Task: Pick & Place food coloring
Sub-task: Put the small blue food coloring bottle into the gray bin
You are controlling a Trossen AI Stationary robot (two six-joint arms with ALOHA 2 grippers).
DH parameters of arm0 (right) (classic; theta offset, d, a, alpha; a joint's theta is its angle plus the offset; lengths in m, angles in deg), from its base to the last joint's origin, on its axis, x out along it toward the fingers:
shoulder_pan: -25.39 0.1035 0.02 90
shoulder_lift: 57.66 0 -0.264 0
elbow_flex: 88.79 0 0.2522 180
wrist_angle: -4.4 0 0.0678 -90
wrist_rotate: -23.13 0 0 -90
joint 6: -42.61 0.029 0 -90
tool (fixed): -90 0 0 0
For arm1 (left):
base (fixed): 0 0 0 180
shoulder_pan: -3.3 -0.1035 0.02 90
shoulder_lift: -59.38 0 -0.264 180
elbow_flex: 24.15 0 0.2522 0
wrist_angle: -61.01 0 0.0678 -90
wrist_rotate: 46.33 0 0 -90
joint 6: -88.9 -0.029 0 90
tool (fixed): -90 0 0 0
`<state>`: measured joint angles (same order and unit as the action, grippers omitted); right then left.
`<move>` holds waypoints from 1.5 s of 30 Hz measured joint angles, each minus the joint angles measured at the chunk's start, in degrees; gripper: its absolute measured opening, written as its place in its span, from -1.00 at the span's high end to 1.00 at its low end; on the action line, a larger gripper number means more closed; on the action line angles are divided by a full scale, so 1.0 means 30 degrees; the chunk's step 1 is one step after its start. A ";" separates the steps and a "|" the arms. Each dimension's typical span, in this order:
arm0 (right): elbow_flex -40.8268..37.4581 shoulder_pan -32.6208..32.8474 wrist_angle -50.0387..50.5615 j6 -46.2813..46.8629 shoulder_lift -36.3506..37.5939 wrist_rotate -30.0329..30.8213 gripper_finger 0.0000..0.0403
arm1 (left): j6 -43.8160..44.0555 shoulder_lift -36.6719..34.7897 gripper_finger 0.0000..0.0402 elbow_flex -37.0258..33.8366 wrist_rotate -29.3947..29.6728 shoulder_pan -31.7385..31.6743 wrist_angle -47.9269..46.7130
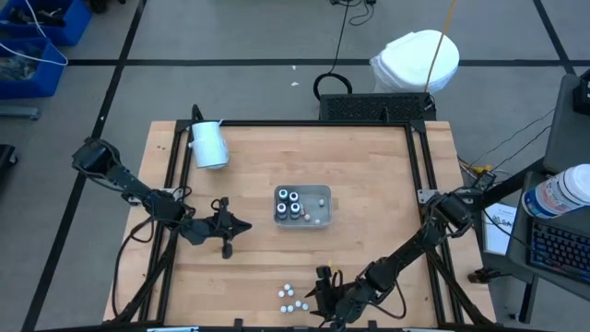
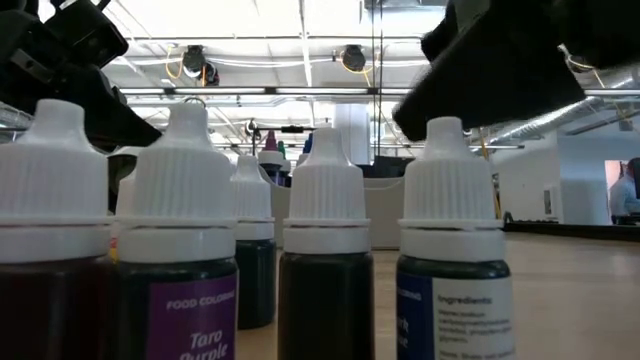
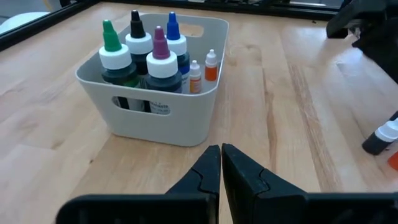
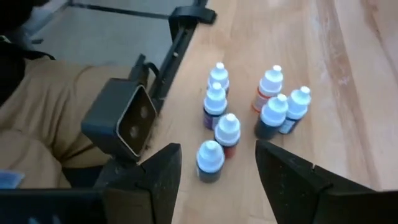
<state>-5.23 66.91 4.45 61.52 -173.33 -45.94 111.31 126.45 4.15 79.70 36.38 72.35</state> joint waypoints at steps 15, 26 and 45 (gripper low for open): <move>-0.0007 -0.0015 -0.2008 0.1190 -0.1743 0.0151 0.04 | -0.0947 0.0000 0.89 0.0000 0.0015 0.0000 -0.0153; -0.0007 -0.0197 -0.1924 0.0964 -0.1743 0.1022 0.04 | -0.1311 0.0000 0.89 0.0000 0.0189 -0.0729 -0.0058; -0.0007 -0.0183 -0.2532 -0.0034 -0.1735 0.0452 0.67 | -0.0920 0.0000 0.89 0.0000 -0.0022 -0.0772 -0.0182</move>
<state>-5.25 66.37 -3.15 61.41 -178.54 -44.59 108.55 126.45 4.15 79.63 34.07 71.81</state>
